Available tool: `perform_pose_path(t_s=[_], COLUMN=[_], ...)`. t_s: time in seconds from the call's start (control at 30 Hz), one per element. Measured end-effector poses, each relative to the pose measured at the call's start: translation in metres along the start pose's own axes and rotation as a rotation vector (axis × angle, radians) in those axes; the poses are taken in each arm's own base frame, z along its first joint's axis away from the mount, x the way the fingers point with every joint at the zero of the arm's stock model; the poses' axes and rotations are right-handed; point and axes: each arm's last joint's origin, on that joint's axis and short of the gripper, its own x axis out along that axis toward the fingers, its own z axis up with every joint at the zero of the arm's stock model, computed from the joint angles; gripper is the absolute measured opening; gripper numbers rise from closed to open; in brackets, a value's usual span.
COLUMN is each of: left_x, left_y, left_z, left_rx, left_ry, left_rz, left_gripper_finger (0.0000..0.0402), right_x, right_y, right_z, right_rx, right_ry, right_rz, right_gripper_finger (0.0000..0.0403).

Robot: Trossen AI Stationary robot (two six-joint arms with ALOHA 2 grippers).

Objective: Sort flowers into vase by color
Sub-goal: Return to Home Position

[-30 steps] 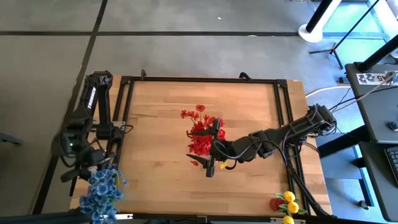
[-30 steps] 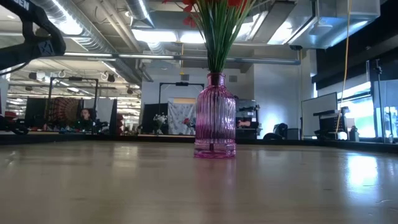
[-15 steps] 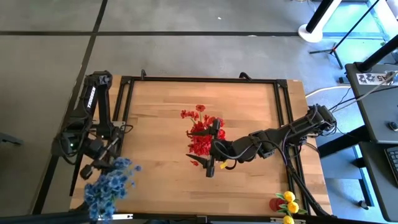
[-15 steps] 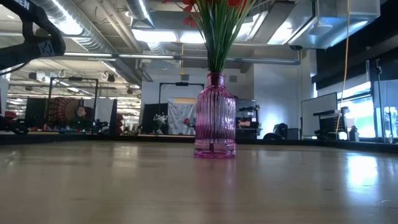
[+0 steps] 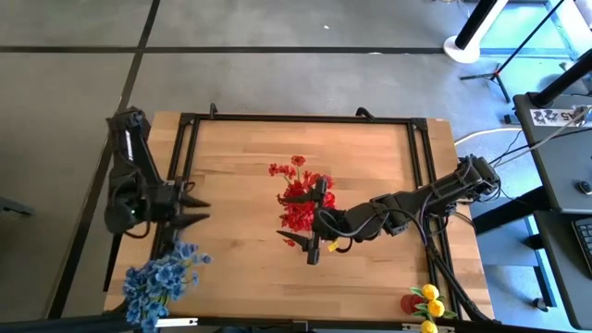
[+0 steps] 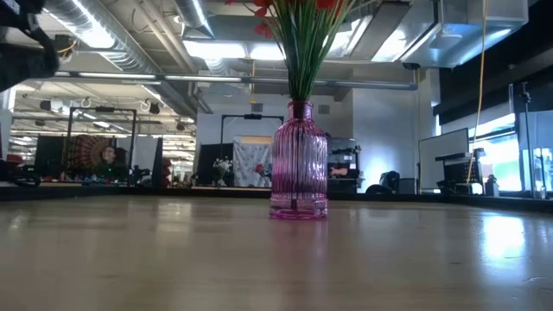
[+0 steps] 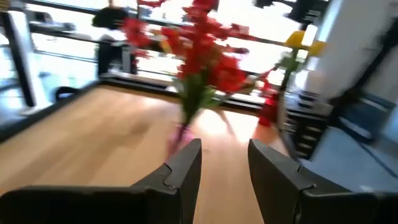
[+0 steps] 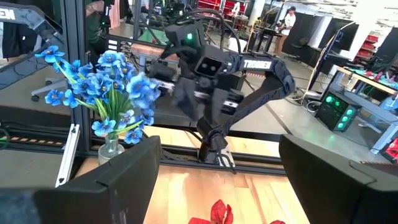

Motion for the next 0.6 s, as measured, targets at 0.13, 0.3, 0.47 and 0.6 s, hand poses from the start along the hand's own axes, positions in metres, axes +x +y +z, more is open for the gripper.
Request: perform_pose_path(t_s=[0.13,0.3,0.47,0.6], left_x=[0.013,0.031,0.05,0.064], left_y=[0.008,0.02,0.034,0.049], left_z=[0.003,0.007,0.018,0.032], left_rx=[0.006,0.023,0.042,0.045], left_ry=[-0.026,-0.008,-0.004,-0.039], left_rz=[0.127,0.234,0.288,0.287], left_gripper_finger=[0.0128,0.0128,0.0128,0.0128], right_x=[0.0,0.004,0.022,0.039], right_y=[0.0,-0.007,-0.026,-0.042], right_z=[0.0,-0.001,-0.009,-0.021], right_rx=[-0.003,0.001,0.022,0.009], right_ry=[0.0,-0.002,0.008,0.033], right_rz=[0.0,0.024,0.038,0.006], right_gripper_finger=[0.0325,0.0325,0.0325,0.0325])
